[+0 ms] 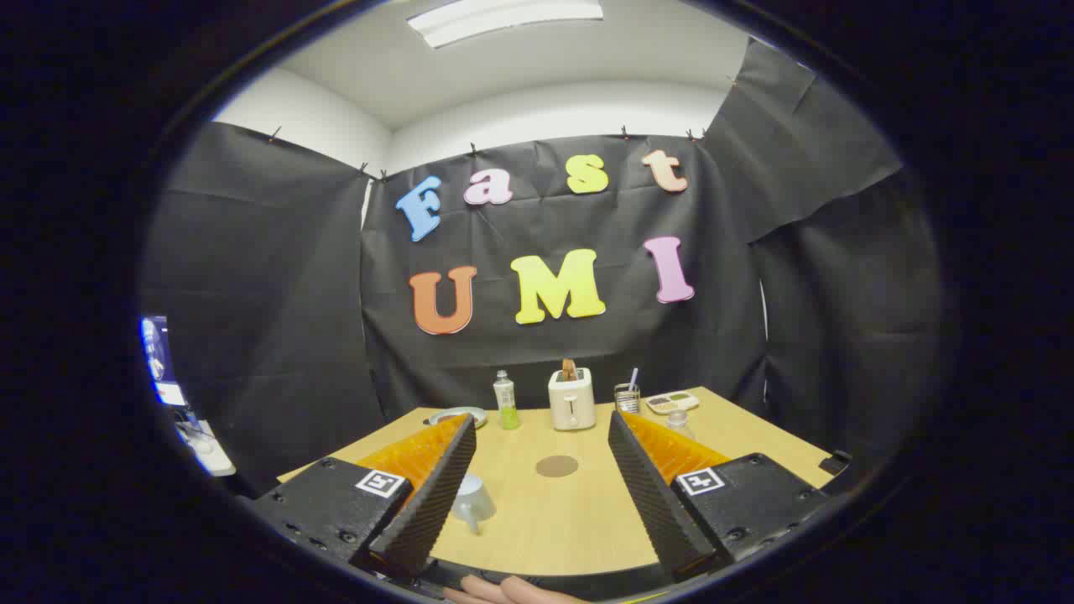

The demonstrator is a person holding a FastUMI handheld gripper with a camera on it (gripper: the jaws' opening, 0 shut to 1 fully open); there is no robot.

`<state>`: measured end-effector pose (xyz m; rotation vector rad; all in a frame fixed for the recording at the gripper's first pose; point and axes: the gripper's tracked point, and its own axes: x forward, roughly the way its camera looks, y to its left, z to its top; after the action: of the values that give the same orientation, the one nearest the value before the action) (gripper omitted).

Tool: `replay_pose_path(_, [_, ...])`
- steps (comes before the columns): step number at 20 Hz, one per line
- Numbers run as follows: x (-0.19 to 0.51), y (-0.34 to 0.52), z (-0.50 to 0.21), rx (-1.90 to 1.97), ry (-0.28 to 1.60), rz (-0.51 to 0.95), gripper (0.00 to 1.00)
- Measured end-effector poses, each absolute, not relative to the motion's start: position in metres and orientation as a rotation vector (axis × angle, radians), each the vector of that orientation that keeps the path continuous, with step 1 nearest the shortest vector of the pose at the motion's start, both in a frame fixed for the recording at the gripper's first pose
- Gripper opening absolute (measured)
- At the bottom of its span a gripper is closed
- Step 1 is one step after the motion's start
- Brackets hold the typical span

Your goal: Take the bottle from table, then pour the juice into the cup, finally place the bottle on the coaster

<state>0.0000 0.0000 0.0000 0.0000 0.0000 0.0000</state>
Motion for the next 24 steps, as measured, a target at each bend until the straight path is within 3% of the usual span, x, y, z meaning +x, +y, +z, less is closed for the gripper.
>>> replay_pose_path(24, [-0.001,-0.06,-0.024,-0.008,0.028,-0.069,1.0])
